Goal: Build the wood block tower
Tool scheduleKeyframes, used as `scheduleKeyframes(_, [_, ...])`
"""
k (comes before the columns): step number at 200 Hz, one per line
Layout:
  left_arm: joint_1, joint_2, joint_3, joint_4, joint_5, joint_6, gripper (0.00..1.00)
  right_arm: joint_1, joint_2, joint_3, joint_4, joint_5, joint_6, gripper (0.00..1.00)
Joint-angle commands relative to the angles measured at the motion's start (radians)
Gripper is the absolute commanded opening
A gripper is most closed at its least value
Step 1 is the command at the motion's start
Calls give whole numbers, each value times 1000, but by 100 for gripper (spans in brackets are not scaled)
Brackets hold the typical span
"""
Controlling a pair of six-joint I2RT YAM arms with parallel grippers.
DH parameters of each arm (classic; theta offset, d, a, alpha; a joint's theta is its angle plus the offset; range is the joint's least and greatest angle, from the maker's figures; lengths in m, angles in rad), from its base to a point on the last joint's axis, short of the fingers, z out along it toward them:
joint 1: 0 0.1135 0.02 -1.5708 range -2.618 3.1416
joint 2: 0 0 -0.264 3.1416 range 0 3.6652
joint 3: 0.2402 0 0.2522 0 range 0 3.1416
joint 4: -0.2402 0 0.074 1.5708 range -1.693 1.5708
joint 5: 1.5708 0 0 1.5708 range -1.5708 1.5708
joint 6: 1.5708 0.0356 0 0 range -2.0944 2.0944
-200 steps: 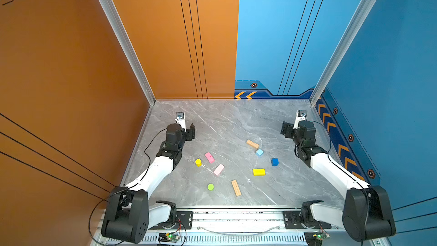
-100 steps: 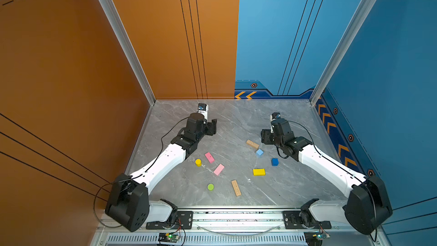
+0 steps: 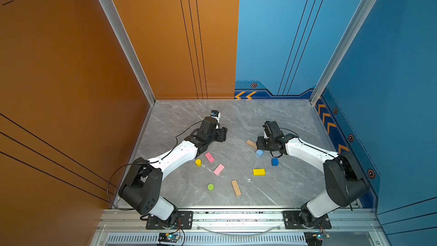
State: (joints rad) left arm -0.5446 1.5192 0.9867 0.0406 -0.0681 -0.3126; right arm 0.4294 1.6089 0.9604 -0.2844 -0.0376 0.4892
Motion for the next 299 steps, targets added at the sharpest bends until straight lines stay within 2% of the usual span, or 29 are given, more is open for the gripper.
scheduleKeyframes(1, [-3,22,36,1,24,-12,67,-31,42,31,39,-80,40,52])
scheduleKeyframes(66, [-4,36,37,1,37,-12,67,-50,121,49,105,-184,81,51])
scheduleKeyframes(154, [-5,35,36,-5,34,-3,67,-50,161,67,97,-187,101,49])
scheduleKeyframes(299, [8,48,35,-10,31,3,66,-3,348,282,62,-260,111,44])
